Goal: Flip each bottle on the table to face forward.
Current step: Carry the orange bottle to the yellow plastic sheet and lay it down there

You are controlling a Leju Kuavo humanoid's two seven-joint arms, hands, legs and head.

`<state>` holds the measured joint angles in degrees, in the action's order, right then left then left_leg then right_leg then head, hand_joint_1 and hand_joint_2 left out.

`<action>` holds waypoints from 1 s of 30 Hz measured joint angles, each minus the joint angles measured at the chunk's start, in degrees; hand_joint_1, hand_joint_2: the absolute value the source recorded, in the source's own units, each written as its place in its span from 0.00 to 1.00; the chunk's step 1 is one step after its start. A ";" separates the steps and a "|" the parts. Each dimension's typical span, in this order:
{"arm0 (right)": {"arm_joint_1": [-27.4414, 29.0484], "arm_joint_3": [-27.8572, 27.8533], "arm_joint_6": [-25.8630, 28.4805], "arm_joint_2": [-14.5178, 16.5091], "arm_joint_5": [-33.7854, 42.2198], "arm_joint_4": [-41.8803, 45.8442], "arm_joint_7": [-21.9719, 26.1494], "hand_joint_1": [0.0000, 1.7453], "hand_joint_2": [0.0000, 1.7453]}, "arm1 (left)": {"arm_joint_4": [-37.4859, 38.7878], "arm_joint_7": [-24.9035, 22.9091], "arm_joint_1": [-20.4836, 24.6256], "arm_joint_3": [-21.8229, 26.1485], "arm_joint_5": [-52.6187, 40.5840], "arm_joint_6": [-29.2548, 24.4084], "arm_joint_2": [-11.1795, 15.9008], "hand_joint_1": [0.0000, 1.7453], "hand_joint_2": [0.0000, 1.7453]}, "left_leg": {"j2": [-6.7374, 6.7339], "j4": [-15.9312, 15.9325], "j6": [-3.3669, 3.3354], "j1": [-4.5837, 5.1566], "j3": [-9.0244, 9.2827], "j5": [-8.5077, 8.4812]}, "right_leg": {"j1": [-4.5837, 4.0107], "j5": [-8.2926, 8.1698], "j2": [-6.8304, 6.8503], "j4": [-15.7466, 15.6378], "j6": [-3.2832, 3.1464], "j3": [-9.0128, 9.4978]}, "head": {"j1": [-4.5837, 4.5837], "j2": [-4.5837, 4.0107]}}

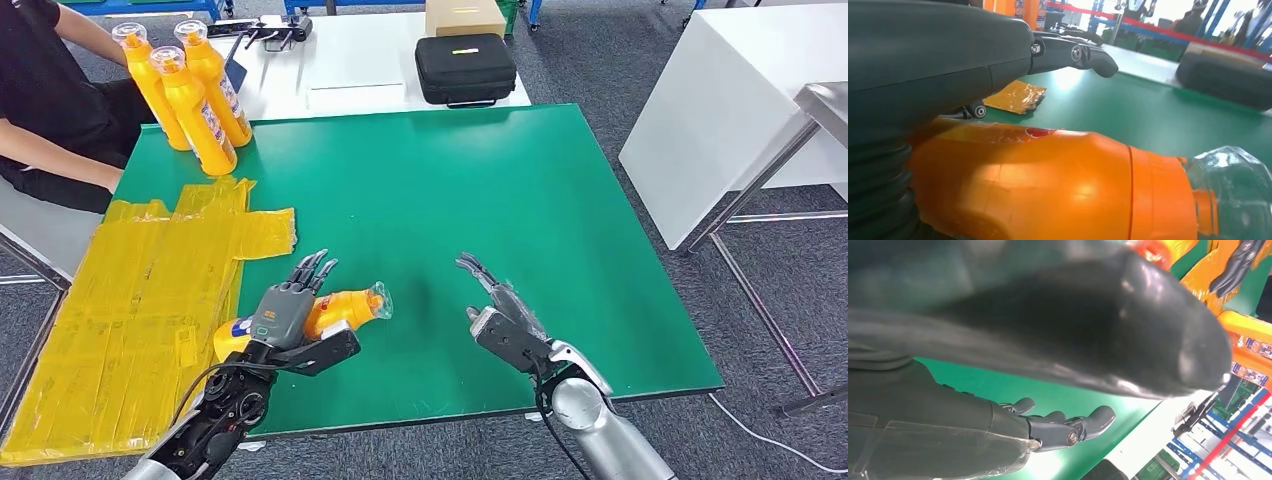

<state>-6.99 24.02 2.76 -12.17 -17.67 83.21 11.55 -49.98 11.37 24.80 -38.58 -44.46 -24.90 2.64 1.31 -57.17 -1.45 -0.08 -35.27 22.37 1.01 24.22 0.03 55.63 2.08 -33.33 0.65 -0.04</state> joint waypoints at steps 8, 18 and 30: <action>-0.35 0.01 -0.90 0.14 -0.32 -0.01 0.27 0.00 0.00 | 6.74 -6.46 3.80 -1.94 -7.24 -1.20 0.81 0.00 0.00 | -0.09 -0.01 0.01 -0.05 -0.19 -0.03 | -0.05 -0.07 -0.07 0.02 -0.06 -0.20 | 0.00 0.00; -1.45 0.05 -1.61 0.37 -0.36 -0.35 0.64 0.00 0.00 | 12.60 -12.00 7.27 -4.91 -16.45 -1.45 1.32 0.00 0.00 | -0.11 -0.01 0.00 -0.05 -0.33 -0.02 | -0.05 -0.07 -0.08 0.02 -0.06 -0.35 | 0.00 0.00; -1.36 0.09 -1.71 -1.31 0.87 -0.86 2.36 0.00 0.00 | 20.76 -12.37 13.81 -7.99 -20.60 -0.99 3.89 0.00 0.00 | -0.15 -0.01 0.02 -0.10 -0.32 -0.03 | -0.09 -0.08 -0.11 0.04 -0.07 -0.36 | -0.01 0.00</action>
<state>-8.35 24.11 1.05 -13.48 -16.80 82.35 13.91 -29.22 -1.00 38.60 -46.57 -65.06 -25.89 6.54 1.16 -57.18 -1.43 -0.18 -35.59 22.33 0.92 24.14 -0.08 55.67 2.01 -33.69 0.64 -0.04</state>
